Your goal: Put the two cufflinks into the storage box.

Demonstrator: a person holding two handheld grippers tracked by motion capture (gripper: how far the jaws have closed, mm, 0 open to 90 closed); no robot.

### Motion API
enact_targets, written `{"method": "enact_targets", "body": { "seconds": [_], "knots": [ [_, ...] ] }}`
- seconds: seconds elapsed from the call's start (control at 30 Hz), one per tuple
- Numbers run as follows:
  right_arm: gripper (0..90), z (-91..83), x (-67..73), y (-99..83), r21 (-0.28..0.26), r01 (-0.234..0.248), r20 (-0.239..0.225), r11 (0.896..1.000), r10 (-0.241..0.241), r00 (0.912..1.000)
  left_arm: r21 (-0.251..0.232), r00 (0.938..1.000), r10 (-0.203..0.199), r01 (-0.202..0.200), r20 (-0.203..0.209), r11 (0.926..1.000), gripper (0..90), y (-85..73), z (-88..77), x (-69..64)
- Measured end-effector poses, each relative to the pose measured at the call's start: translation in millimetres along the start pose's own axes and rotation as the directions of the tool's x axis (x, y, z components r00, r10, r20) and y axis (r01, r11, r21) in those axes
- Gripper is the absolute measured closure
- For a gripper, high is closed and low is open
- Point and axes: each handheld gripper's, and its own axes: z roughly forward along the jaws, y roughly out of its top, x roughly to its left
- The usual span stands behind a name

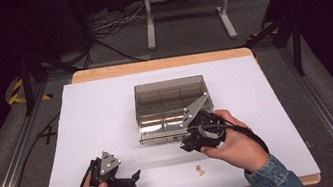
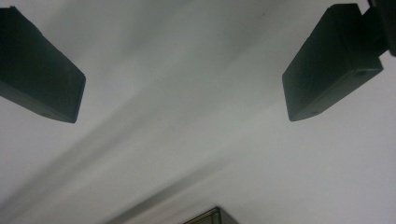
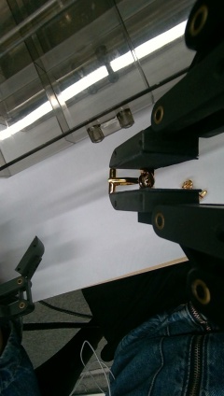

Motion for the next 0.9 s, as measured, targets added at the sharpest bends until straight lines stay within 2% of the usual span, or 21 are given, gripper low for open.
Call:
{"method": "enact_targets", "body": {
  "seconds": [0.17,0.47,0.67,0.9],
  "knots": [
    [78.3,-5.2,-6.1,4.6,-0.02,-0.009,0.001,1.0,0.009,1.0,-0.002,1.0,0.0,0.0,0.0,1.0,0.1,0.0,-0.1,0.0],
    [78.3,-7.3,-13.1,10.4,-0.013,-0.019,0.013,1.0,0.019,0.9997,0.001,1.0,0.001,-0.001,0.001,1.0,0.1,0.1,-0.1,0.0],
    [78.3,-3.9,-18.1,17.4,0.006,-0.037,0.049,0.999,0.036,0.9981,0.021,1.0,-0.005,0.005,-0.005,0.9998,0.1,-0.2,1.3,0.4],
    [78.2,-2.1,-25.7,24.5,0.005,-0.057,0.069,0.998,0.057,0.996,0.017,1.0,-0.003,0.003,-0.003,0.9998,0.1,0.0,1.2,0.6]
  ]
}}
